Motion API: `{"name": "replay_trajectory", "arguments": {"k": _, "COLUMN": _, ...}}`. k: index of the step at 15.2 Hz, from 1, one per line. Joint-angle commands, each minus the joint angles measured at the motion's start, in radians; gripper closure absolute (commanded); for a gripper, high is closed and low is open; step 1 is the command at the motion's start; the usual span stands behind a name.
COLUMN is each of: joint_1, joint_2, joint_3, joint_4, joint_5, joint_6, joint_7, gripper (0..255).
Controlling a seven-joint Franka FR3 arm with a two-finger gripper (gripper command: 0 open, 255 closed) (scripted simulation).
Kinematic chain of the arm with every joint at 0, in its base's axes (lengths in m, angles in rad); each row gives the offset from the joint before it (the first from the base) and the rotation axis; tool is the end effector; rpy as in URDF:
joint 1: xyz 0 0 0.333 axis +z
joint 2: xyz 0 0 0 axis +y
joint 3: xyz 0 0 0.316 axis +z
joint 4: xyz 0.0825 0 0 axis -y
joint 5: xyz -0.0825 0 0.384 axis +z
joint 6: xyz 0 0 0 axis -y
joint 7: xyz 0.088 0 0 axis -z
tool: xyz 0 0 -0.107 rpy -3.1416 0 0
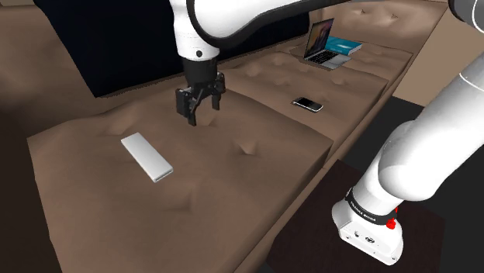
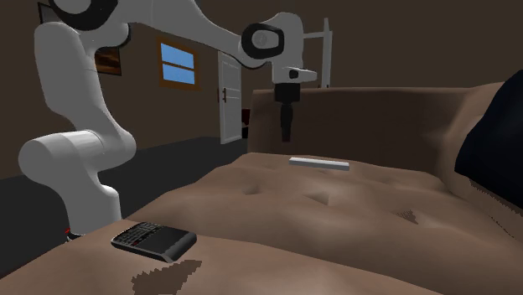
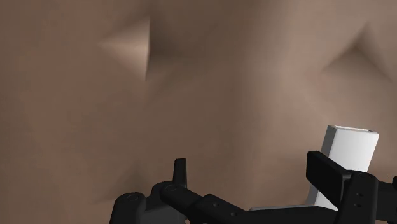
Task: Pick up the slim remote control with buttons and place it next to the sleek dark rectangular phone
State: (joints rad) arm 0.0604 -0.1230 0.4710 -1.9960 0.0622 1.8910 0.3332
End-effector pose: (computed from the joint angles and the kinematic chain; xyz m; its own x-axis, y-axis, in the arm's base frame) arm 0.4475 0.2779 0.5084 0.9846 0.1749 0.0038 0.1749 -0.9846 -0.0049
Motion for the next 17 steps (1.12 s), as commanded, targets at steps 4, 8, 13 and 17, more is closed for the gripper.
{"name": "replay_trajectory", "arguments": {"k": 4, "joint_1": 0.038, "joint_2": 0.222, "joint_3": 0.054, "joint_4": 0.182, "joint_5": -0.116, "joint_6": 0.003, "joint_7": 0.128, "gripper": 0}}
{"name": "replay_trajectory", "arguments": {"k": 8, "joint_1": 0.105, "joint_2": 0.404, "joint_3": 0.068, "joint_4": 0.356, "joint_5": -0.215, "joint_6": -0.028, "joint_7": 0.220, "gripper": 0}}
{"name": "replay_trajectory", "arguments": {"k": 13, "joint_1": 0.228, "joint_2": 0.641, "joint_3": 0.049, "joint_4": 0.634, "joint_5": -0.322, "joint_6": -0.107, "joint_7": 0.297, "gripper": 0}}
{"name": "replay_trajectory", "arguments": {"k": 17, "joint_1": 0.238, "joint_2": 0.667, "joint_3": 0.042, "joint_4": 0.629, "joint_5": -0.333, "joint_6": -0.079, "joint_7": 0.304, "gripper": 0}}
